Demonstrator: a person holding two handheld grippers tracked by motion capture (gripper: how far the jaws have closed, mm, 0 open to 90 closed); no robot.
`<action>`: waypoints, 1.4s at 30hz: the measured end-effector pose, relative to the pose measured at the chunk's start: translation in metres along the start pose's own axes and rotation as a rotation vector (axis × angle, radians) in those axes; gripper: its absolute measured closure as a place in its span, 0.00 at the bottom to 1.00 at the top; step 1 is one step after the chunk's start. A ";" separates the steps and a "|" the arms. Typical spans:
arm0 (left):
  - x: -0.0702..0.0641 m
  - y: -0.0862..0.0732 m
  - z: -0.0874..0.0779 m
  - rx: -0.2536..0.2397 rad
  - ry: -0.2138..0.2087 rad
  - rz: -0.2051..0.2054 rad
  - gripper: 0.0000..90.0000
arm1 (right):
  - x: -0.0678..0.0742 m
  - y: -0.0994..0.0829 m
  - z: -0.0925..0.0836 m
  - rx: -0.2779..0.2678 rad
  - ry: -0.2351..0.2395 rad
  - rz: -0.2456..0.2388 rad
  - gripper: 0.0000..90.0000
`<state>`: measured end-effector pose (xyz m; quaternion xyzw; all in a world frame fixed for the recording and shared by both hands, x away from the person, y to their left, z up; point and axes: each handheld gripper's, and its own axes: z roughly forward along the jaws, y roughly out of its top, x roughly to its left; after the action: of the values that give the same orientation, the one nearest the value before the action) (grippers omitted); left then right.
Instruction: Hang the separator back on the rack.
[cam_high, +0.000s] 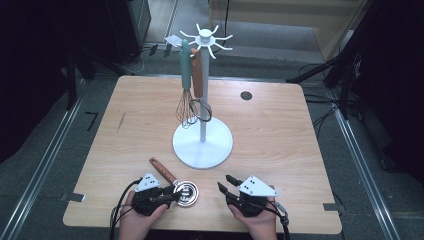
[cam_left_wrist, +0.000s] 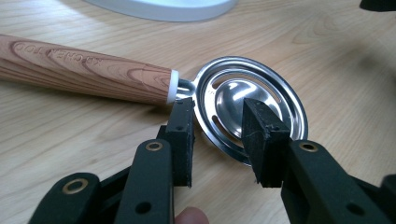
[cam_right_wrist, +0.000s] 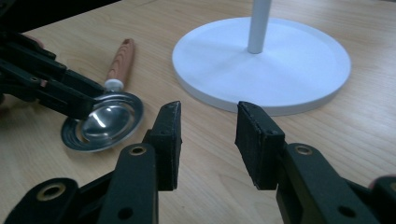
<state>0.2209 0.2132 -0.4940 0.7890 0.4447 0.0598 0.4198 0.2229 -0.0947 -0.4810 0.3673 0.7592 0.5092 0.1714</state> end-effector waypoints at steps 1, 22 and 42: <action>-0.001 0.000 0.001 0.004 -0.001 0.010 0.75 | 0.002 0.000 0.001 0.005 0.009 -0.001 0.70; -0.034 0.005 0.026 0.007 -0.048 0.039 0.76 | 0.021 -0.010 0.033 0.155 0.087 0.042 0.76; -0.051 0.008 0.035 0.006 -0.062 0.065 0.74 | 0.009 -0.013 0.025 0.214 0.050 0.022 0.85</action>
<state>0.2121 0.1517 -0.4967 0.8056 0.4060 0.0477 0.4288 0.2274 -0.0742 -0.5025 0.3791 0.8092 0.4361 0.1065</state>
